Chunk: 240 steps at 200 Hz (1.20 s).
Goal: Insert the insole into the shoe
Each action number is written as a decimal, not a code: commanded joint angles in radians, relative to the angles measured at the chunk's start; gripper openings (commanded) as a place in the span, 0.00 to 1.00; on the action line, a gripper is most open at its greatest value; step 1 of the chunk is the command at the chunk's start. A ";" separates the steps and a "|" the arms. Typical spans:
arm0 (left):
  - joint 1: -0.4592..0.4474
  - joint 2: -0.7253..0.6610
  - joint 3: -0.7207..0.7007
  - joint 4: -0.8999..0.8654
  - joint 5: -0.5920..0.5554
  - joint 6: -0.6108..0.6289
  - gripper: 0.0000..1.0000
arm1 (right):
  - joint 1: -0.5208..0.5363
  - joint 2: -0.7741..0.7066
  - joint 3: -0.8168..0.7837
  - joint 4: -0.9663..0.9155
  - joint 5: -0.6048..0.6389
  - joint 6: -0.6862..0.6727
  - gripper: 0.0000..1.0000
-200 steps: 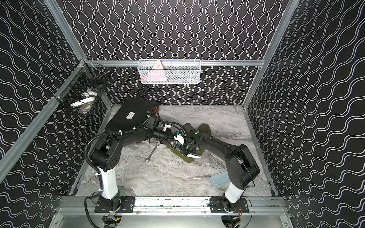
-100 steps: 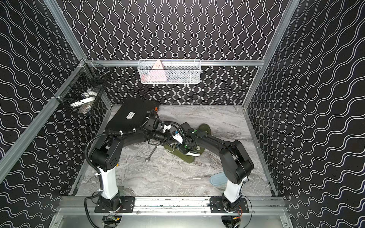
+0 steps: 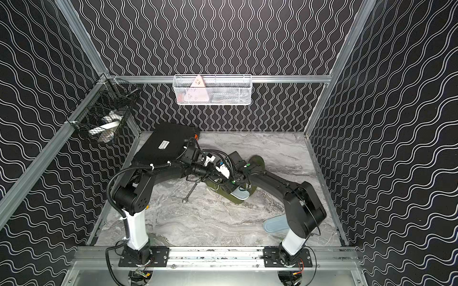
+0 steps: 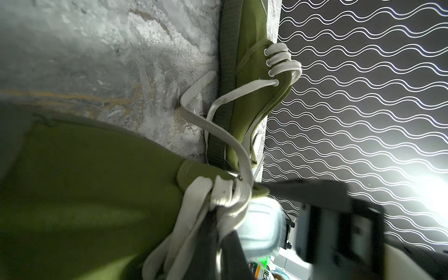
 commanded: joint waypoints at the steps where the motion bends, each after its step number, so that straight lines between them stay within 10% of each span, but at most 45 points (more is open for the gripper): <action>1: 0.005 -0.004 0.000 0.034 0.034 -0.018 0.00 | 0.001 -0.070 -0.031 -0.051 0.019 0.054 0.89; 109: 0.005 -0.001 0.000 0.033 0.030 -0.015 0.00 | -0.001 0.002 0.030 -0.334 0.069 0.191 0.94; 240: 0.006 -0.002 -0.002 0.028 0.025 -0.010 0.00 | 0.014 0.019 0.058 -0.346 0.055 0.184 0.44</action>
